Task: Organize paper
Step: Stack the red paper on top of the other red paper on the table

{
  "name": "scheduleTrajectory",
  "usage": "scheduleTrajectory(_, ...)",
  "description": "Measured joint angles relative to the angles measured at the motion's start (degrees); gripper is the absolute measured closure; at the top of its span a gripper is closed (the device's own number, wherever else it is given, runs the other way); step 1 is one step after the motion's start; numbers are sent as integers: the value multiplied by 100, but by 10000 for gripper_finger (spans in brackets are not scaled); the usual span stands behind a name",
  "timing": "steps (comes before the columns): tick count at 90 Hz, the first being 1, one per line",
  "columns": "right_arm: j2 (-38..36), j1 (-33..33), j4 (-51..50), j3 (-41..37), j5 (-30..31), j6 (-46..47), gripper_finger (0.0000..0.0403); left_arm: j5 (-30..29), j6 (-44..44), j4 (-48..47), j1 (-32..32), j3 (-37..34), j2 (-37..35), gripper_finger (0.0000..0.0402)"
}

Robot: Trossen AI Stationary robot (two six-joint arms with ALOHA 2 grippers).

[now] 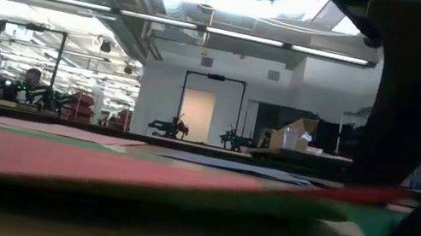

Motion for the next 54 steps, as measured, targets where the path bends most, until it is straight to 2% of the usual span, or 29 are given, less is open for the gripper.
scheduleTrajectory(24,-44,-11,90,11,-2,-4,363,4,-2,0,2,0,-2,402)
scheduleTrajectory(54,-44,-9,141,11,-2,-2,374,6,-2,0,2,0,-2,402)
